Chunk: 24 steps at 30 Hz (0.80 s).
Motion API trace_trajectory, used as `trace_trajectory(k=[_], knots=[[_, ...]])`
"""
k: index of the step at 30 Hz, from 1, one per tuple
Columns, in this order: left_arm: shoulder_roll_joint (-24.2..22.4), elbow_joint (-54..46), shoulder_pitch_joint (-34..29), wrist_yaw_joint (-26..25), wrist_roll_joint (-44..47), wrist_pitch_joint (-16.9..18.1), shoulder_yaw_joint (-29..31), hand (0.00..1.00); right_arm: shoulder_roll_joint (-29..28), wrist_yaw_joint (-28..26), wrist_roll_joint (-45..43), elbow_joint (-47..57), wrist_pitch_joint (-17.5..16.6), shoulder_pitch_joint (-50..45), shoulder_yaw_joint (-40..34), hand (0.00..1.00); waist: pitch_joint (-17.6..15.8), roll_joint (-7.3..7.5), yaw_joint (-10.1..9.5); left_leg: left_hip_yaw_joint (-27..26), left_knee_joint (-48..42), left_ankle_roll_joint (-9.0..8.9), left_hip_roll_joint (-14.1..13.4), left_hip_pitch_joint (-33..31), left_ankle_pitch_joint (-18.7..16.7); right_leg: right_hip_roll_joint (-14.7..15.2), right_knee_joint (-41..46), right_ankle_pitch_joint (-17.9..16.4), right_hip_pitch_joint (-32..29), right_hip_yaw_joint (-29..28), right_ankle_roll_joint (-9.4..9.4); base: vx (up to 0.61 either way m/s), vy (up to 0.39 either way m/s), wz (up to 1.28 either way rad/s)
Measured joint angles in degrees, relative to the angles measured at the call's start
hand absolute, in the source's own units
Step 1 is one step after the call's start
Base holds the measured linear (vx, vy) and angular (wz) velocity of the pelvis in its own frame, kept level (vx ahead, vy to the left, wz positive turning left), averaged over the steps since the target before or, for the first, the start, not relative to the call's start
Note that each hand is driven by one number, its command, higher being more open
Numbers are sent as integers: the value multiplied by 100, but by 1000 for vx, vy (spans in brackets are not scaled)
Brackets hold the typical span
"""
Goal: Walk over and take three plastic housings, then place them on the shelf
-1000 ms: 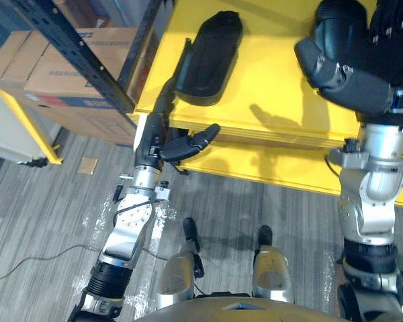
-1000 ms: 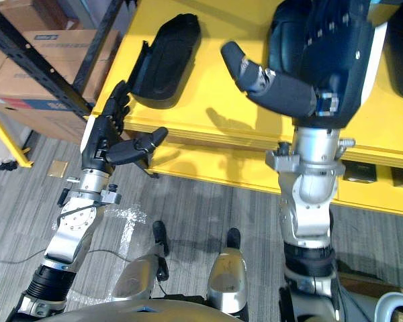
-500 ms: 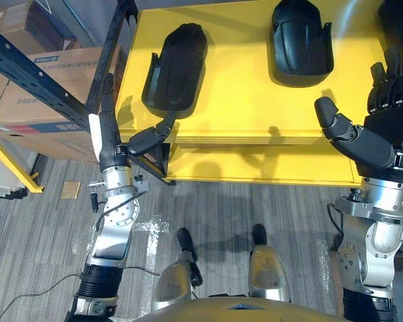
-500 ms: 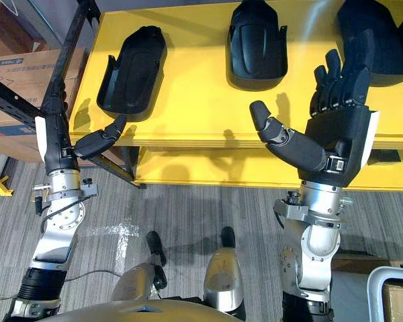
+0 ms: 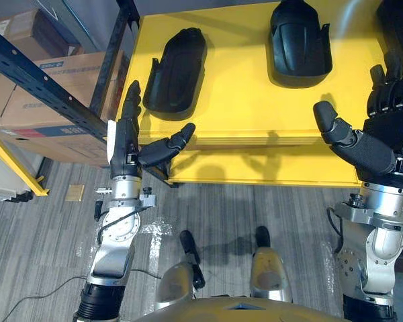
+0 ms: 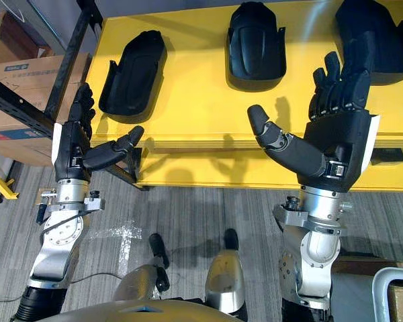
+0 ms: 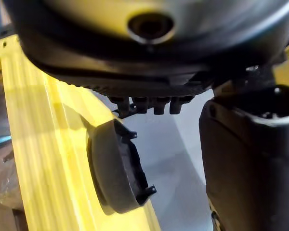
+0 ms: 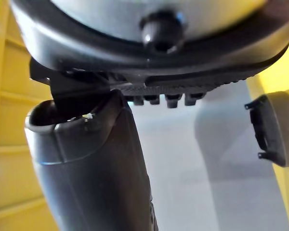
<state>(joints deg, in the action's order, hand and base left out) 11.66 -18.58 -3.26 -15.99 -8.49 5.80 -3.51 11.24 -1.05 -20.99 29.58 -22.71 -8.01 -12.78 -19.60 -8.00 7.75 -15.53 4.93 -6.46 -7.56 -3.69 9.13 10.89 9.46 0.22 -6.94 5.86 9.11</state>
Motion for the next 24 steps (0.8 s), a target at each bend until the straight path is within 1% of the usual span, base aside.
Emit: trace_trajectory(k=[3,5,7,9,10,11,12,15,19,22,24], knots=[[0,0,-2,-534,-659,-162,32,100,-1,7,-1,15,0,-7,2,100,6,-4,1,18,0,19,1,-9,14,0,0,-2,1,12,-2,5,-5,1],[-1,0,0,-867,-884,-234,79,100,-3,15,-3,15,1,-13,9,100,7,-4,4,22,0,17,0,-9,13,0,0,-3,1,15,-3,0,0,0],[-11,-1,5,-1065,-886,-237,209,100,-7,39,-5,14,1,-14,56,100,7,-4,6,23,1,14,0,-9,10,0,0,-4,1,16,-4,0,0,0],[-48,-2,25,-1054,-598,-226,285,100,-47,50,-6,15,1,-17,135,100,7,-4,5,25,1,14,0,-10,10,0,-1,-4,1,16,-5,0,0,0],[-103,-6,35,-907,-229,-204,273,100,-110,53,-5,15,1,-18,216,100,7,-4,-9,32,1,0,0,-17,0,0,-7,-8,1,21,-12,0,0,0],[-120,-6,35,-856,-134,-193,269,100,-122,53,-1,15,1,-18,229,100,7,-4,-11,34,2,0,0,-19,0,0,-9,-11,1,22,-17,0,0,4],[-206,-6,34,-590,261,-159,219,100,-179,56,3,15,18,-18,258,100,7,-3,-29,45,2,-1,1,-34,-1,0,-19,-18,1,31,-29,0,0,4],[-228,-7,31,-102,718,-100,82,100,-251,131,16,14,106,-18,262,100,7,-3,-38,61,0,1,1,-62,1,0,-44,-13,-1,37,-25,0,0,3],[-227,-81,-15,258,1105,-80,-8,100,-251,164,31,15,117,-22,263,100,8,-2,-19,57,-2,53,4,-59,39,1,-45,17,-1,34,-18,0,0,0],[-229,-462,-313,481,1478,-53,-7,100,-252,170,53,15,117,-52,232,100,8,-3,0,52,-3,81,9,-42,62,1,-45,13,2,31,-23,0,0,-4],[-264,-635,-572,707,1758,52,-11,100,-258,227,238,15,117,-102,225,100,9,-3,-12,61,-3,82,8,-38,62,0,-45,11,11,37,-22,0,0,0]])
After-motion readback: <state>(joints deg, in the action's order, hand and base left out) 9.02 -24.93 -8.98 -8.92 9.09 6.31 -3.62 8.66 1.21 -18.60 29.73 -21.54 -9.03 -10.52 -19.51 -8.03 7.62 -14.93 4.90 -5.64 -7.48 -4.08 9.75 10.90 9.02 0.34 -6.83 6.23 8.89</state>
